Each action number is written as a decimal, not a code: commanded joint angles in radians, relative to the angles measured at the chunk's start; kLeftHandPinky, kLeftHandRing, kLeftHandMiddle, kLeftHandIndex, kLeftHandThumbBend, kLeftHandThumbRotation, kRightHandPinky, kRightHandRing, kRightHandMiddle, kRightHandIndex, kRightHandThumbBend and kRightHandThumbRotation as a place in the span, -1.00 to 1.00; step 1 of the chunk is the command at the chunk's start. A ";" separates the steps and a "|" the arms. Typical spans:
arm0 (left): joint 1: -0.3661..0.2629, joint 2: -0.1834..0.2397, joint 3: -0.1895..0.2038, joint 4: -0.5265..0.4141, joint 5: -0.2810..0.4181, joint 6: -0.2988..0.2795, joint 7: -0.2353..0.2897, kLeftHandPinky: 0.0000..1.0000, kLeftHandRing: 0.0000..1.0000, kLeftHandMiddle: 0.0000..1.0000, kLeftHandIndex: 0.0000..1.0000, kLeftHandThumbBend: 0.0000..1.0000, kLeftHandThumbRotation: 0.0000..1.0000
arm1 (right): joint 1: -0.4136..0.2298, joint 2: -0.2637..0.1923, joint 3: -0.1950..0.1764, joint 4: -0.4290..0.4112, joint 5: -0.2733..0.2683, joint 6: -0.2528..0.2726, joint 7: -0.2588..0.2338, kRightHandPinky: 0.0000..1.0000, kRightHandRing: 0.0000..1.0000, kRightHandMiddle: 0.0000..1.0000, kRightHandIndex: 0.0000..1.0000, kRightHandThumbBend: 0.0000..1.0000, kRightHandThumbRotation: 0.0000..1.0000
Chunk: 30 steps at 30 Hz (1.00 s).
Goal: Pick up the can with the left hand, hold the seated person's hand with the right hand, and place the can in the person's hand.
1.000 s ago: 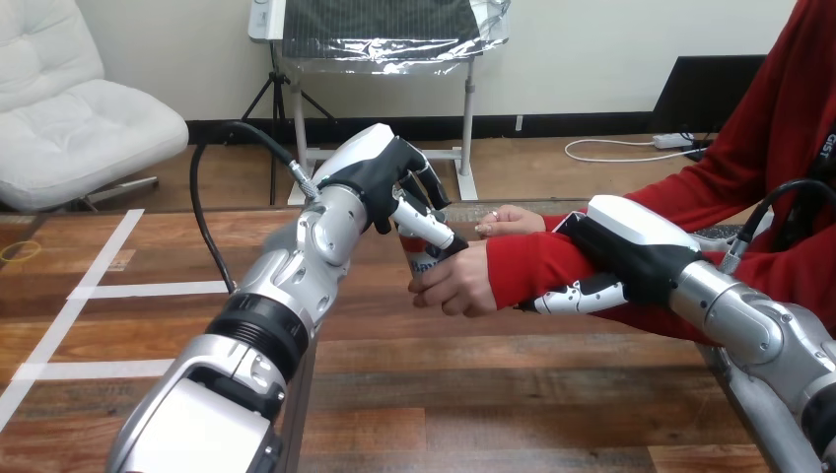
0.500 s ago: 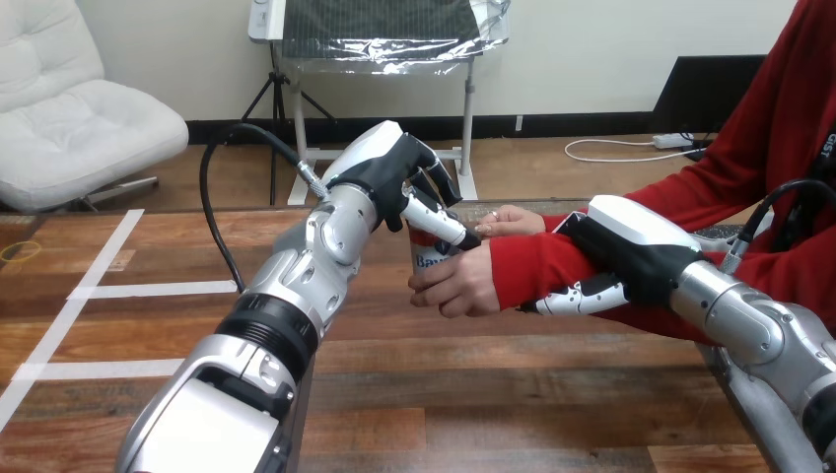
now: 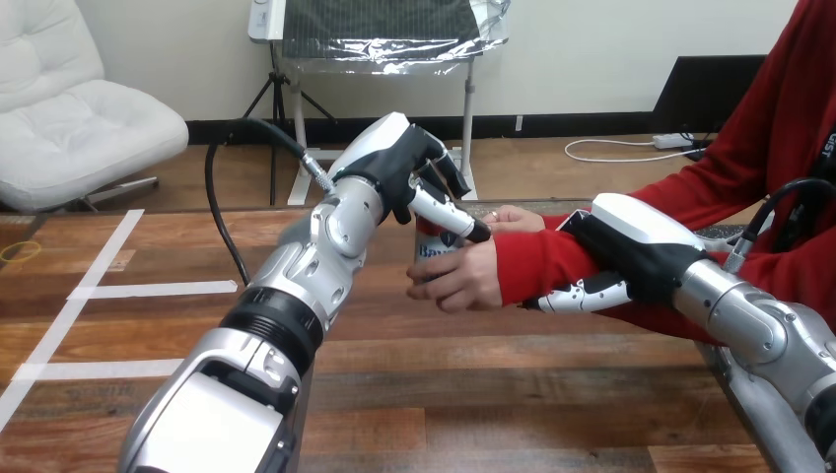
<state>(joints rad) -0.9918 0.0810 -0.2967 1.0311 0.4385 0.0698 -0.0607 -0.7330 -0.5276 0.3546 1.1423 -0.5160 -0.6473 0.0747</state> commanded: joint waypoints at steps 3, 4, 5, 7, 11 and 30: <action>-0.101 -0.038 0.010 -0.037 -0.025 -0.049 -0.003 -0.36 -0.23 -0.11 -0.13 0.50 -1.00 | -0.094 0.073 -0.014 -0.062 0.018 -0.035 -0.035 -0.64 -0.58 -0.47 -0.46 0.14 -0.09; -0.100 -0.037 0.011 -0.038 -0.027 -0.050 -0.004 -0.35 -0.23 -0.11 -0.13 0.50 -1.00 | -0.094 0.072 -0.013 -0.063 0.017 -0.032 -0.035 -0.63 -0.57 -0.47 -0.45 0.13 -0.09; -0.099 -0.036 0.012 -0.038 -0.028 -0.051 -0.005 -0.35 -0.23 -0.11 -0.13 0.49 -1.00 | -0.094 0.071 -0.013 -0.064 0.016 -0.030 -0.035 -0.63 -0.58 -0.47 -0.45 0.13 -0.10; -0.097 -0.035 0.014 -0.039 -0.031 -0.052 -0.006 -0.35 -0.22 -0.10 -0.13 0.49 -1.00 | -0.094 0.070 -0.012 -0.065 0.014 -0.026 -0.035 -0.63 -0.58 -0.47 -0.45 0.13 -0.09; -0.094 -0.032 0.018 -0.040 -0.035 -0.051 -0.005 -0.33 -0.20 -0.09 -0.12 0.49 -1.00 | -0.093 0.067 -0.011 -0.066 0.013 -0.026 -0.036 -0.63 -0.57 -0.47 -0.45 0.13 -0.09; -0.077 -0.014 0.025 -0.050 -0.057 -0.070 -0.004 -0.32 -0.18 -0.08 -0.10 0.44 -1.00 | -0.084 0.063 -0.023 -0.063 0.031 -0.045 -0.026 -0.65 -0.59 -0.48 -0.46 0.12 -0.19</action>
<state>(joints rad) -0.9956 0.0846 -0.2858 1.0288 0.4002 0.0412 -0.0619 -0.7330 -0.5300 0.3503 1.1423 -0.5129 -0.6474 0.0656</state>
